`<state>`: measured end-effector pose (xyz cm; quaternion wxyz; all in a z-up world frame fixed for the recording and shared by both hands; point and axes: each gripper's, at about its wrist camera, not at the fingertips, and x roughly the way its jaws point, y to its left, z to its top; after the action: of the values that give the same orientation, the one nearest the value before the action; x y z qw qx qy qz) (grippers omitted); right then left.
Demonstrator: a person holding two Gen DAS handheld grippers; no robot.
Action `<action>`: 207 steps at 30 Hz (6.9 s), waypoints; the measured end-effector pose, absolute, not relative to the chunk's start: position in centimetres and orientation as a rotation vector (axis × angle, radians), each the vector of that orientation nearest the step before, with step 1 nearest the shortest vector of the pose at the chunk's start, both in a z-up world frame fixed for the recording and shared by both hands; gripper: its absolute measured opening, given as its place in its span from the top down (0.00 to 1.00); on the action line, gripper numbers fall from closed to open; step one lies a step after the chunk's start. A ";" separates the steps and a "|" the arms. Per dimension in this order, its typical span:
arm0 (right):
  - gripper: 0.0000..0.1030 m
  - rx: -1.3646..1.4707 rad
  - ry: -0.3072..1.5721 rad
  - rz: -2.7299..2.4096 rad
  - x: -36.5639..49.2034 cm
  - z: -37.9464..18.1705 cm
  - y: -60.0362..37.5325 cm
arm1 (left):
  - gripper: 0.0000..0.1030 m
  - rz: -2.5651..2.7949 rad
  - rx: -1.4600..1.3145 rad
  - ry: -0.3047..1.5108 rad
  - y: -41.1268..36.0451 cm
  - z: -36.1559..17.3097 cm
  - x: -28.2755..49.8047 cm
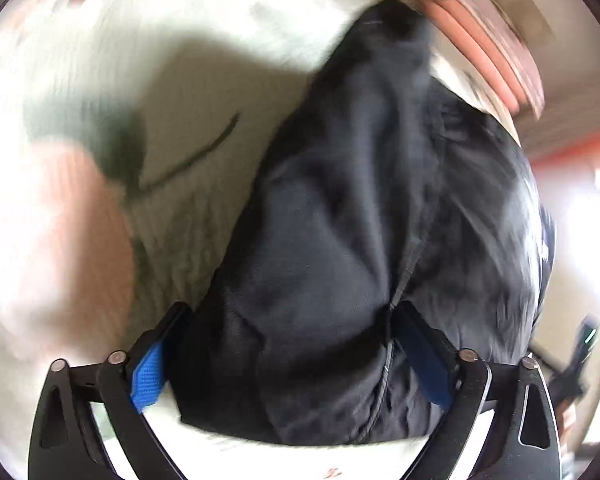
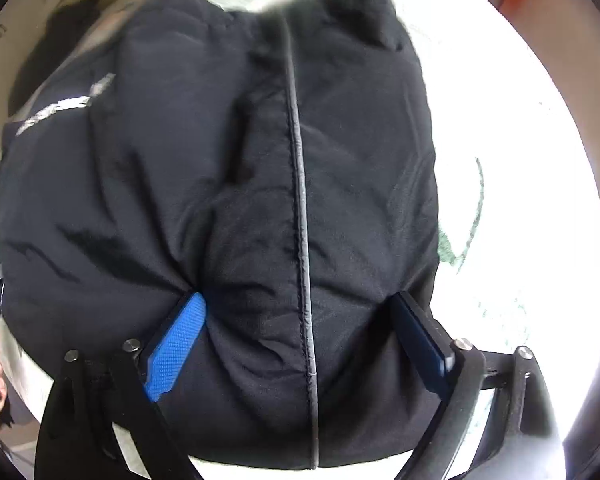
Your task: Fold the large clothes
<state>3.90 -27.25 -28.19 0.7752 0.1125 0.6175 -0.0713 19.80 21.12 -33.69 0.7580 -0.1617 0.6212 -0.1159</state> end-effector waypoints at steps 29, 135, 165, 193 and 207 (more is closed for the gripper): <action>0.05 0.412 1.284 -0.036 12.2 -29.8 -37.1 | 0.07 -0.633 -0.332 1.515 16.2 -35.3 30.7; 0.23 0.092 1.090 -0.142 5.3 -18.0 -4.6 | 0.44 -0.356 -0.072 1.133 30.2 -14.8 9.6; 0.20 0.109 1.091 -0.191 -7.3 5.3 4.9 | 0.28 -0.317 0.150 0.987 24.0 7.2 -4.3; 0.20 0.137 1.112 -0.214 -7.7 5.4 4.1 | 0.27 -0.232 0.167 1.067 24.1 5.2 -2.9; 0.20 0.144 1.130 -0.213 -7.7 4.6 4.1 | 0.28 -0.196 0.161 1.068 24.6 4.4 -2.6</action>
<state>-7.67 4.07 4.60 0.8367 0.0683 0.5340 -0.1004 -2.62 24.58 4.45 0.8532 0.0767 0.5074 -0.0930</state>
